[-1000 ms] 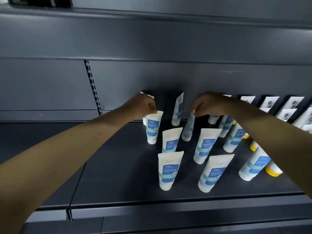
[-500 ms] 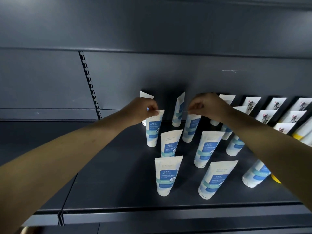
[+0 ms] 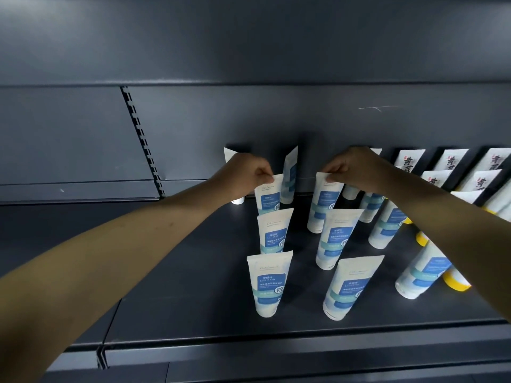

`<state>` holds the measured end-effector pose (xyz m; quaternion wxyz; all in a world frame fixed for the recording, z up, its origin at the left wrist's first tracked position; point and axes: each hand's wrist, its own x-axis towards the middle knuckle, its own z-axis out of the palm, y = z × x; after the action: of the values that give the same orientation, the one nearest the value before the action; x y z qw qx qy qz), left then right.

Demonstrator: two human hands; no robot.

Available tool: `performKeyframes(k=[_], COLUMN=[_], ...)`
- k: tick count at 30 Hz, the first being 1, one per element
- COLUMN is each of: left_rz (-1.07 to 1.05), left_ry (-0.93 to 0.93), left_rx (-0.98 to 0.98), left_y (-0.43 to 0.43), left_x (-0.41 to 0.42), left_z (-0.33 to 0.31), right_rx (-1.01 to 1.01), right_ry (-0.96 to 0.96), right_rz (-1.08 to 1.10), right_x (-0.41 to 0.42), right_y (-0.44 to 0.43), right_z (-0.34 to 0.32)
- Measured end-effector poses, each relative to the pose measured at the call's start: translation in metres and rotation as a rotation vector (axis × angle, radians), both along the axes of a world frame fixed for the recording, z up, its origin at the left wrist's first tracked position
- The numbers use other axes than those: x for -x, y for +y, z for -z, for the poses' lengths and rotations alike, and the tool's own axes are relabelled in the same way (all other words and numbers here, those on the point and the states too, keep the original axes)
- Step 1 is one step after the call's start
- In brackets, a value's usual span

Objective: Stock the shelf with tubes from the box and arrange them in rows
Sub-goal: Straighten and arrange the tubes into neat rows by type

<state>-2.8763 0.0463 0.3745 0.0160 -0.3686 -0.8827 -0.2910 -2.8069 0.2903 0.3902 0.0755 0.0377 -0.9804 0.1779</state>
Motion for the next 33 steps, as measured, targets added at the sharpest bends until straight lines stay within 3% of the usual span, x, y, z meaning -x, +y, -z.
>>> performKeyframes(k=[14, 18, 23, 27, 33], left_rz=[0.052, 0.032, -0.062, -0.072, -0.069], left_ry=[-0.026, -0.059, 0.111, 0.131, 0.212], left_rx=[0.091, -0.016, 0.083, 0.236, 0.212], left_y=[0.012, -0.002, -0.029, -0.035, -0.03], left_x=[-0.007, 0.003, 0.04, 0.062, 0.08], left_z=[0.001, -0.011, -0.026, -0.02, -0.006], right_rx=[-0.015, 0.07, -0.005, -0.106, -0.139], right_ry=[-0.011, -0.032, 0.038, 0.006, -0.045], right_rz=[0.006, 0.008, -0.048, -0.083, -0.094], right_x=[-0.007, -0.003, 0.023, 0.052, 0.073], right_y=[0.001, 0.002, -0.013, -0.027, -0.033], right_z=[0.001, -0.007, -0.025, -0.031, -0.021])
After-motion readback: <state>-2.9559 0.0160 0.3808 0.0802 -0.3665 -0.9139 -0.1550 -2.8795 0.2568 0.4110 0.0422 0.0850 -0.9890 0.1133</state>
